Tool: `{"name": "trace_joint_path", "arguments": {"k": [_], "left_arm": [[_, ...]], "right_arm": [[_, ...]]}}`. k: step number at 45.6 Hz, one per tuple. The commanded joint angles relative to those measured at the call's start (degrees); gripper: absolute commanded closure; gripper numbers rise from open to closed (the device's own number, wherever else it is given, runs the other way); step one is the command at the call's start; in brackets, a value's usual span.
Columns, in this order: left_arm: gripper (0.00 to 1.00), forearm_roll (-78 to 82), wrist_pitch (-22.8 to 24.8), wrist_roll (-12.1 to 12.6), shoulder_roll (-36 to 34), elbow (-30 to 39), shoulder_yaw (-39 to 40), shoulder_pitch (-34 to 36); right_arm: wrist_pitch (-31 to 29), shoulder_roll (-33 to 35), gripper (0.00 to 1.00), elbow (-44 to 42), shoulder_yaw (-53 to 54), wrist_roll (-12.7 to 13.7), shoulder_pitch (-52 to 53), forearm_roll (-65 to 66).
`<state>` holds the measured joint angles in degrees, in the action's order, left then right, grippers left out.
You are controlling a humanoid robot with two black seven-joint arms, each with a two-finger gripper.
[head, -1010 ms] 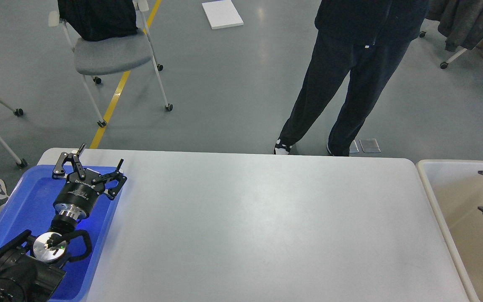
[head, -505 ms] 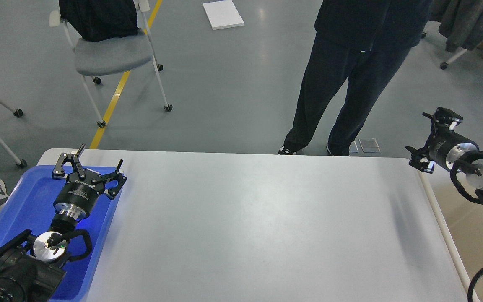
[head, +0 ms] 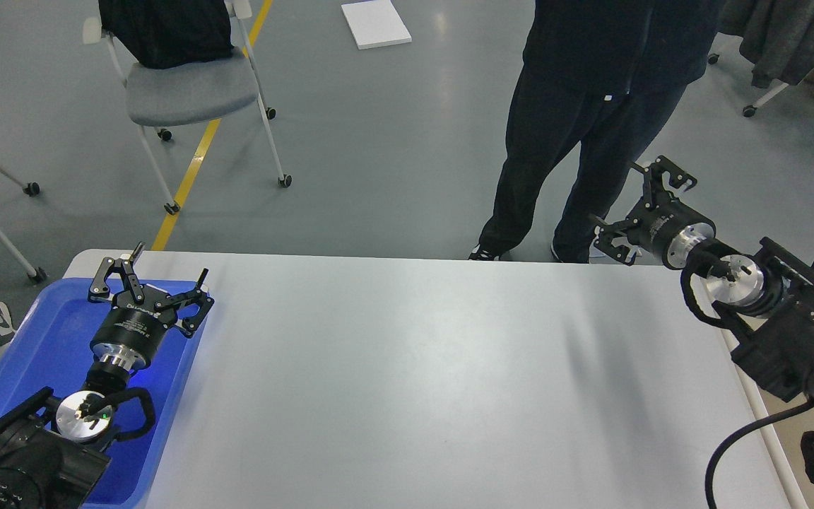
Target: Tidy desktop
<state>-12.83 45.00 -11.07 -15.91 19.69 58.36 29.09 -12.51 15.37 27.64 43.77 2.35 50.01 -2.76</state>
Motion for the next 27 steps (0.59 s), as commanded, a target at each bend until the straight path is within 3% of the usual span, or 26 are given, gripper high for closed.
{"name": "trace_joint_path", "arguments": {"k": [1,16,27], "left_arm": [[0.00,0.0,0.0,0.0,0.0,0.0,0.0,0.0],[0.00,0.0,0.0,0.0,0.0,0.0,0.0,0.0],[0.00,0.0,0.0,0.0,0.0,0.0,0.0,0.0]], "right_arm": [[-3.0,-4.9,0.00,0.0,2.1,-0.1,-2.1,-4.2],[-11.3,-6.3,0.00,-0.3,6.5,-0.2,-9.0,-5.5],[-12.8,-6.2,0.00,-0.6,7.8,-2.6,-11.4,-5.5]]}}
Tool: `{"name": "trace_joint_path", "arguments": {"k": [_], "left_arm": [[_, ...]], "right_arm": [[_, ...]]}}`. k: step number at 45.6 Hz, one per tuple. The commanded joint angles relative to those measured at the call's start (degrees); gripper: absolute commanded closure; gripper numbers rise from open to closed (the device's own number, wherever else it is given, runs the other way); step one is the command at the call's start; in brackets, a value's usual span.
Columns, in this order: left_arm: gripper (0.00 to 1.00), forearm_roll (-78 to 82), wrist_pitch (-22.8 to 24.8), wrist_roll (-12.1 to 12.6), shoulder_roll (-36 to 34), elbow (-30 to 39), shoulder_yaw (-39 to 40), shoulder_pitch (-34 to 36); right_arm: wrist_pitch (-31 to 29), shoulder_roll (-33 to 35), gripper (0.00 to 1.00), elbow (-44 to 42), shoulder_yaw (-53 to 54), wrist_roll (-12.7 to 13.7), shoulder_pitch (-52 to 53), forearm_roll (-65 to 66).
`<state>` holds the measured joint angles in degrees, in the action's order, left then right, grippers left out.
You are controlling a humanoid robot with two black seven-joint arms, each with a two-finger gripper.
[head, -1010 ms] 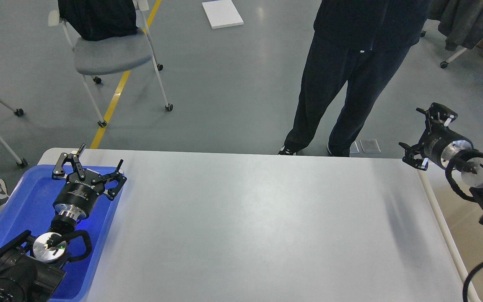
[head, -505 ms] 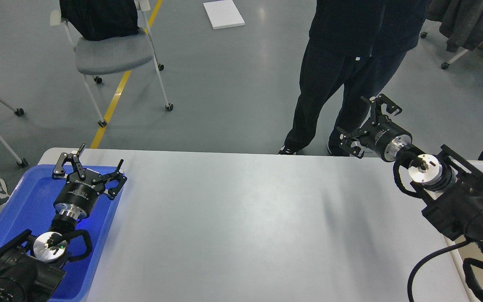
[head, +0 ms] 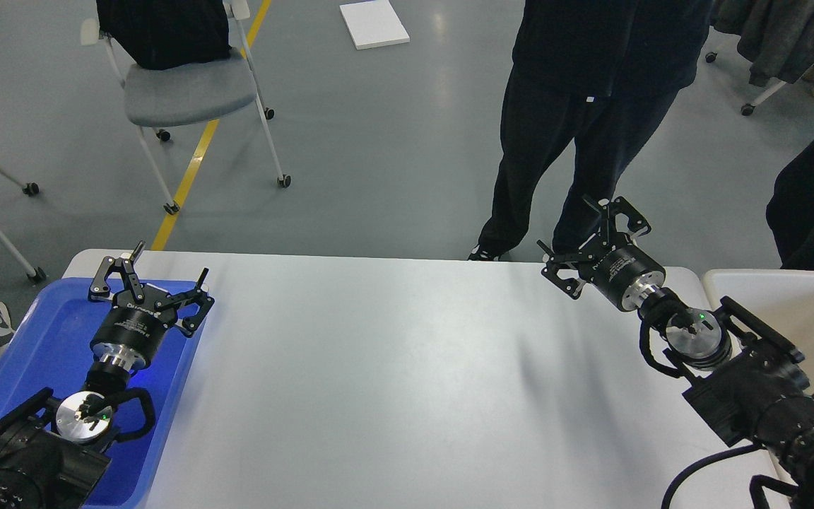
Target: Tidy desktop
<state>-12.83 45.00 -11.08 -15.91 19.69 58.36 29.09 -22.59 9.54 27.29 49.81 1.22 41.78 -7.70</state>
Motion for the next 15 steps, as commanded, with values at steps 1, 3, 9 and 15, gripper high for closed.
{"name": "trace_joint_path", "arguments": {"k": [1,3,9,15], "left_arm": [[0.00,0.0,0.0,0.0,0.0,0.0,0.0,0.0],[0.00,0.0,0.0,0.0,0.0,0.0,0.0,0.0],[0.00,0.0,0.0,0.0,0.0,0.0,0.0,0.0],[0.00,0.0,0.0,0.0,0.0,0.0,0.0,0.0]], "right_arm": [[-2.8,-0.3,0.00,-0.1,1.9,-1.7,-3.4,-0.6],[-3.3,-0.3,0.00,-0.2,1.9,-1.9,-3.8,-0.6],[-4.0,-0.1,0.00,-0.2,1.9,-2.1,-4.9,-0.6],[-4.1,-0.1,0.00,-0.2,1.9,-2.1,-5.0,-0.6]]}}
